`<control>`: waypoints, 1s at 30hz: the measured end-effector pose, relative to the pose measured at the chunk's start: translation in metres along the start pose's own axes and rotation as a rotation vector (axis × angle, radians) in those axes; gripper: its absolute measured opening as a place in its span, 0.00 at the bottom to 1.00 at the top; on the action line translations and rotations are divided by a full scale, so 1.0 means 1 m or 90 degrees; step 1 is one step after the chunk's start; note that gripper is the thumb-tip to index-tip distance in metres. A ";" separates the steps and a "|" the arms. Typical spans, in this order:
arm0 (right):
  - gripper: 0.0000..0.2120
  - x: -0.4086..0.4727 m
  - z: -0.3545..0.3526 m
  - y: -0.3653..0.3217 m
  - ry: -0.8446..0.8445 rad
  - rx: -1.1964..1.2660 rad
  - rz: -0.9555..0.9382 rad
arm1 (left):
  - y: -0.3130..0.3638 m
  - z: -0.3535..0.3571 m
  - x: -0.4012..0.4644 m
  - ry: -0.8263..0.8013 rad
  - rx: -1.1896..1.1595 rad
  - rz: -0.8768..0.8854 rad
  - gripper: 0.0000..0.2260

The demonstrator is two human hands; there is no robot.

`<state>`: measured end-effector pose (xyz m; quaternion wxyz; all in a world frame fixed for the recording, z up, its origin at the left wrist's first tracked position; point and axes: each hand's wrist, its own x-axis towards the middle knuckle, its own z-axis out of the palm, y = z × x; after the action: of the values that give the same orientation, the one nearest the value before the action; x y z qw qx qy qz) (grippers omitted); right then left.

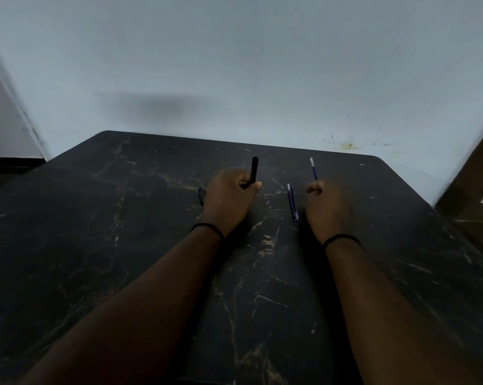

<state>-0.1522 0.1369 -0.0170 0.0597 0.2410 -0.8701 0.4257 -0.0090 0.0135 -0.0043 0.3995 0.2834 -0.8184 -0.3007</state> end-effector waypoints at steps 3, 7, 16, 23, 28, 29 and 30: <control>0.12 0.000 -0.002 -0.002 -0.013 -0.015 0.003 | 0.001 -0.001 0.000 -0.003 -0.001 -0.003 0.08; 0.12 -0.004 -0.006 -0.009 0.052 0.004 -0.038 | 0.001 -0.001 -0.001 -0.007 -0.002 -0.010 0.08; 0.16 -0.029 -0.008 -0.036 0.125 0.155 -0.291 | 0.002 0.000 0.001 -0.012 0.052 -0.001 0.09; 0.23 -0.036 -0.012 -0.046 0.134 0.245 -0.411 | 0.003 0.000 0.001 -0.038 0.106 0.024 0.09; 0.23 -0.038 -0.009 -0.049 0.110 0.240 -0.443 | 0.005 0.000 0.001 -0.067 0.115 0.027 0.08; 0.23 -0.038 -0.008 -0.049 0.110 0.238 -0.446 | 0.005 0.000 0.001 -0.070 0.116 0.027 0.08; 0.23 -0.038 -0.008 -0.049 0.112 0.236 -0.449 | 0.005 -0.001 0.000 -0.073 0.114 0.028 0.08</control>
<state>-0.0970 0.1312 0.0109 0.2315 0.4939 -0.6345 0.5476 -0.0099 0.0166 0.0000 0.3316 0.2823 -0.8695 -0.2329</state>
